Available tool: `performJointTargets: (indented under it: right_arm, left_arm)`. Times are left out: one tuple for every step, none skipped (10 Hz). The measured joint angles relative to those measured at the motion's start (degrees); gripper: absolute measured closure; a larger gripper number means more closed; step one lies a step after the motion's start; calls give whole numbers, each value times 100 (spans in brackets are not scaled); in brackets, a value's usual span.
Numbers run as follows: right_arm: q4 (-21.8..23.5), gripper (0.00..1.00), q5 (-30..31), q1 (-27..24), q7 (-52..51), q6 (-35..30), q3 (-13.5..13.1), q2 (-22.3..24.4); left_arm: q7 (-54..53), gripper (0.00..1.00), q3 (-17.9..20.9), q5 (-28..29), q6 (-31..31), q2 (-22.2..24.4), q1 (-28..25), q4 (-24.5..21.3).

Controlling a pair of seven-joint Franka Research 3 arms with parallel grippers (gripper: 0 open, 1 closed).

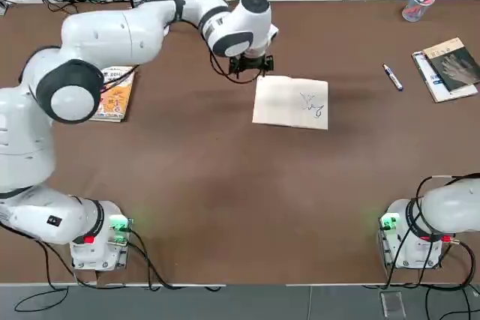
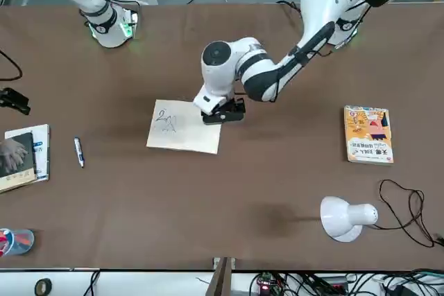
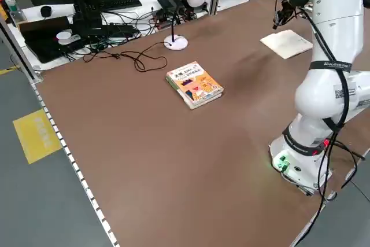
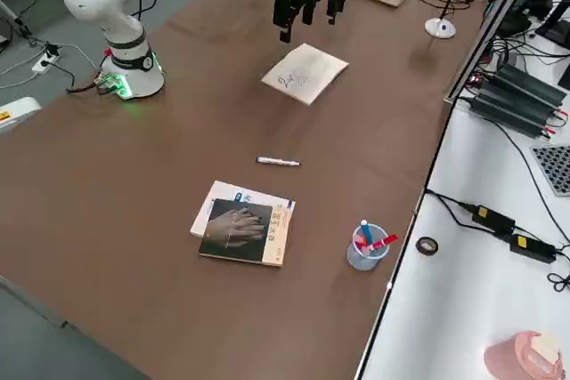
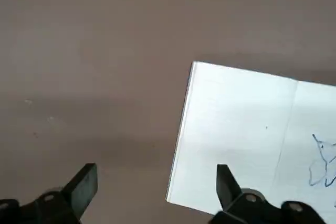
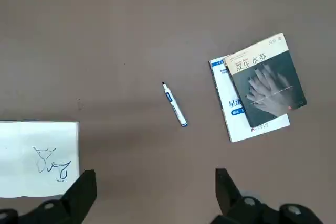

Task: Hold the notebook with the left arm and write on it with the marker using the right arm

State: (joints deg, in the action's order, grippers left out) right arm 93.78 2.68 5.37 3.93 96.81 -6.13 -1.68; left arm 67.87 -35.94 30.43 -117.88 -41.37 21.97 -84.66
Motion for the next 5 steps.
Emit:
performJointTargets:
  right_arm:
    - [5,0,0,0,0,0,0,0]
    - [15,0,0,0,-1,0,0,0]
    - [29,0,0,0,-12,0,0,0]
    - [48,0,0,0,-64,-1,0,0]
    - [74,0,0,0,-176,-3,0,0]
  left_arm:
    - [0,0,2,77,-7,-69,15,1]
    - [0,0,5,165,-24,-155,28,2]
    - [0,0,6,228,-75,-251,44,2]
    - [0,0,7,259,-160,-347,64,3]
    - [0,0,9,274,-253,-435,90,4]
